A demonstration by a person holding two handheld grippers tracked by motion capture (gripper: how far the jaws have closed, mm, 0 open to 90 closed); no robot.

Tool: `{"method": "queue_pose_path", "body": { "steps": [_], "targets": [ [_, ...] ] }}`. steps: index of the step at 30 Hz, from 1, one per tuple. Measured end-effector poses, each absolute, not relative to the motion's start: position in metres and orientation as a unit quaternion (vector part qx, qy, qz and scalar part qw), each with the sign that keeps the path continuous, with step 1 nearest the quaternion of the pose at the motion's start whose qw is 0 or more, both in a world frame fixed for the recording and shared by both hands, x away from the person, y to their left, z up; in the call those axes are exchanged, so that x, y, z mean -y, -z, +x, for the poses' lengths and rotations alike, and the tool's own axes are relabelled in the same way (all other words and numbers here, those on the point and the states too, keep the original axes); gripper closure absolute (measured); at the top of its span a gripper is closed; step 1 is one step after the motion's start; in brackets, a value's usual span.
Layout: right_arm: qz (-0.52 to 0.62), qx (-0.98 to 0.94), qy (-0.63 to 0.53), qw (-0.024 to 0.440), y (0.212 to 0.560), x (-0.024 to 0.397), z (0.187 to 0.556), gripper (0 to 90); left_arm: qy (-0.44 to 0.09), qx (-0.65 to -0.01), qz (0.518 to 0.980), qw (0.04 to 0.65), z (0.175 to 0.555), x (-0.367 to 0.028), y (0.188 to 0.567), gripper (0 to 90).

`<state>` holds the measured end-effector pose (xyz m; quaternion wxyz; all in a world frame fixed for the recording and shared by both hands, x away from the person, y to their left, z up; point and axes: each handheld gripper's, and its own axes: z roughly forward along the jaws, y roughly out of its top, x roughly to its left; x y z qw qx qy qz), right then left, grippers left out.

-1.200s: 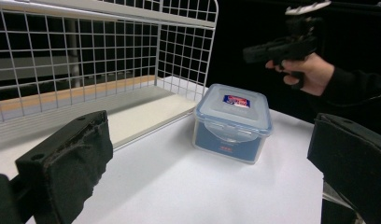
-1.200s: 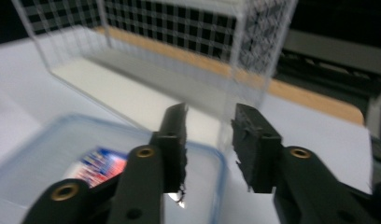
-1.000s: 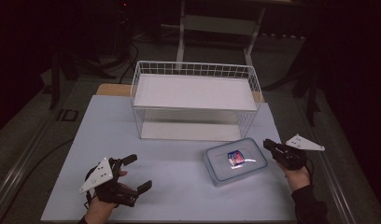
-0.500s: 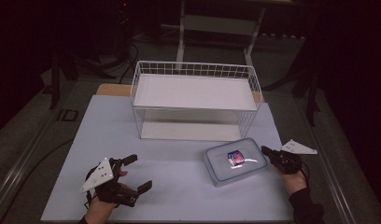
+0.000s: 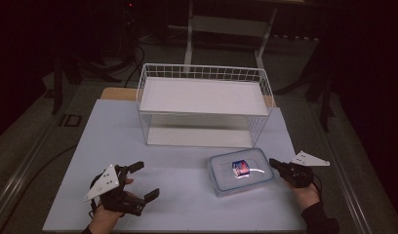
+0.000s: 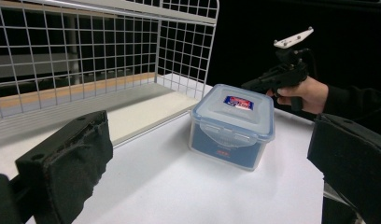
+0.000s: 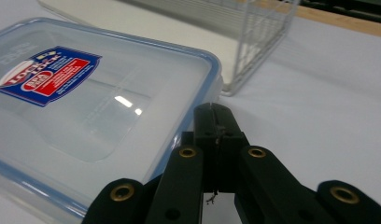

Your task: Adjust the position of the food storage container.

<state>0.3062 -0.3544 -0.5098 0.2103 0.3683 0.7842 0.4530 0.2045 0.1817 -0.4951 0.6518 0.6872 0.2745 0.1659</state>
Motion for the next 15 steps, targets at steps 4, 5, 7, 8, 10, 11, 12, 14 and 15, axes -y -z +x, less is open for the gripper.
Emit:
{"method": "queue_pose_path", "body": {
  "steps": [4,5,7,8,10,11,12,14,15],
  "targets": [
    [0.361,-0.788,-0.457,0.199,0.510,0.346,0.299,90.0,-0.163,-0.274,0.690,0.649,0.205,-0.181,0.496,0.0],
    [0.359,-0.790,-0.456,0.196,0.510,0.344,0.298,90.0,-0.162,-0.275,0.690,0.649,0.205,-0.181,0.496,0.0],
    [0.355,-0.792,-0.458,0.192,0.510,0.340,0.295,90.0,-0.161,-0.274,0.692,0.648,0.205,-0.181,0.496,0.0],
    [0.353,-0.793,-0.460,0.189,0.510,0.338,0.295,90.0,-0.161,-0.274,0.693,0.647,0.205,-0.180,0.496,0.0],
    [0.347,-0.797,-0.459,0.183,0.510,0.333,0.292,90.0,-0.159,-0.274,0.695,0.645,0.205,-0.180,0.497,0.0],
    [0.343,-0.799,-0.459,0.182,0.510,0.330,0.292,90.0,-0.159,-0.274,0.697,0.643,0.206,-0.180,0.497,0.0],
    [0.341,-0.801,-0.459,0.178,0.510,0.328,0.290,90.0,-0.158,-0.275,0.697,0.643,0.206,-0.180,0.497,0.0],
    [0.334,-0.804,-0.461,0.174,0.510,0.323,0.289,90.0,-0.157,-0.275,0.697,0.643,0.206,-0.180,0.497,0.0],
    [0.332,-0.805,-0.461,0.171,0.510,0.321,0.289,90.0,-0.156,-0.275,0.697,0.643,0.206,-0.179,0.497,0.0]
  ]
}}
